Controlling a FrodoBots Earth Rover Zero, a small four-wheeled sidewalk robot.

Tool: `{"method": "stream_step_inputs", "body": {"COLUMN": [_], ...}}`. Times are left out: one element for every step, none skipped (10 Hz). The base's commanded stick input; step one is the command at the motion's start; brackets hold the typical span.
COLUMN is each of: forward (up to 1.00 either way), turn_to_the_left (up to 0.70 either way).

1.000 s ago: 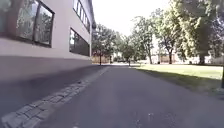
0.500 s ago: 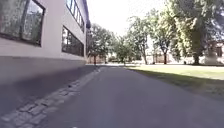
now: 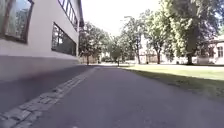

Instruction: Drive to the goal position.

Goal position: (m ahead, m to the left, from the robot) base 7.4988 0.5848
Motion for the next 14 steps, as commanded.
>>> {"method": "stream_step_inputs", "body": {"forward": [0.85, 0.85, 0.85, 0.85, 0.85, 0.85, 0.85, 0.85, 0.85, 0.85, 0.85, 0.85, 0.85, 0.85], "turn_to_the_left": [0.00, 0.00, 0.00, 0.00, 0.00, 0.00, 0.00, 0.00, 0.00, 0.00, 0.00, 0.00, 0.00, 0.00]}}
